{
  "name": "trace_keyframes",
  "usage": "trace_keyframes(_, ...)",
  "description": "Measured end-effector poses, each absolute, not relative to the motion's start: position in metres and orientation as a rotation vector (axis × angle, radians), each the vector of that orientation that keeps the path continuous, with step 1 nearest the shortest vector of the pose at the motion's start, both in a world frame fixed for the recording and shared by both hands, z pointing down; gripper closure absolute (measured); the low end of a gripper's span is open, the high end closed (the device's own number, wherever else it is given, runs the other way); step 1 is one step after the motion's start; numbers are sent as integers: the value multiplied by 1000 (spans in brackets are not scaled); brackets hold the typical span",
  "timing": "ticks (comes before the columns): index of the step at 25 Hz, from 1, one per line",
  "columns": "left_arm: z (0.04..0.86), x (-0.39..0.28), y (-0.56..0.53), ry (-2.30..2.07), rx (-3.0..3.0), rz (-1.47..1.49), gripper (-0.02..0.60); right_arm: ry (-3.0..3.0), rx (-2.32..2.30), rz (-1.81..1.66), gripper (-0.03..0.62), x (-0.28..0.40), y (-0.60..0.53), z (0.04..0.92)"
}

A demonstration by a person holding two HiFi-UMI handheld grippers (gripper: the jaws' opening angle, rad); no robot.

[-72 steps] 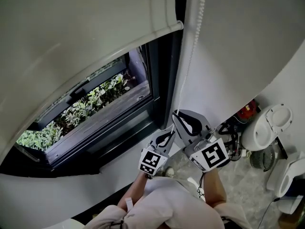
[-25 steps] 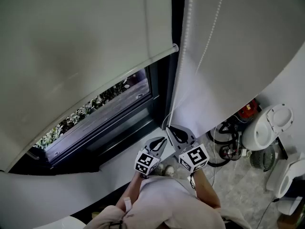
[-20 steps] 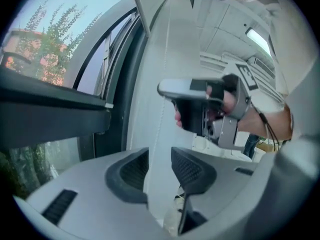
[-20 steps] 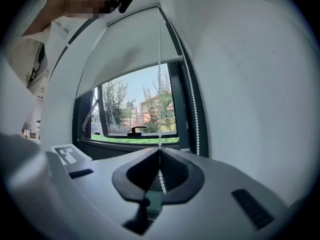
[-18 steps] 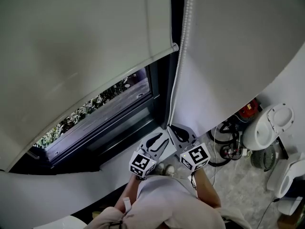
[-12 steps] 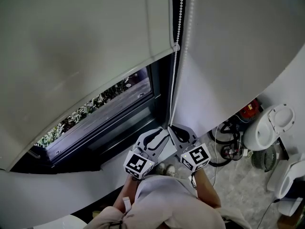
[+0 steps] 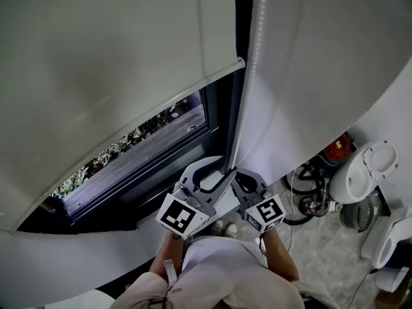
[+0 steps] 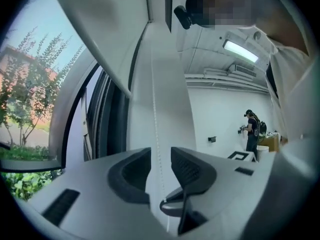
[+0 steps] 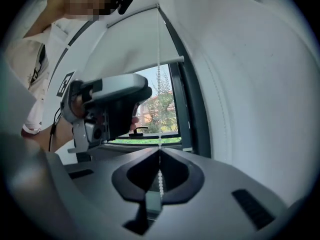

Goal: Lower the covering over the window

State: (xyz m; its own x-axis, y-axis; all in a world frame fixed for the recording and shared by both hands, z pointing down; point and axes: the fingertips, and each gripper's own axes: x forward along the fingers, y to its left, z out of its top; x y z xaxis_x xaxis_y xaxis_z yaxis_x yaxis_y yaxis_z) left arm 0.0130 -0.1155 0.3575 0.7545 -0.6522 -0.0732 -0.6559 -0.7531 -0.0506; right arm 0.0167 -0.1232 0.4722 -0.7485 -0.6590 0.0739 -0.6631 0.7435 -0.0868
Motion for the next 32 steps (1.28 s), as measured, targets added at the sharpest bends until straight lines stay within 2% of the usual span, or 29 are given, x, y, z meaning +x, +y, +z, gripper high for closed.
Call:
trace_keyframes(9,302,26,-134,1032,-2779,120,472,-2888,1102,153,597,15,-119,472)
trace_keyframes(14,288,27,-139,1067,-2749,201,553,-2890,1090,137,597,9,-117,471)
trace_keyframes(32,387,25,-140,1177,-2870,-2,566,-2685,960,252,597,-1,-108,561)
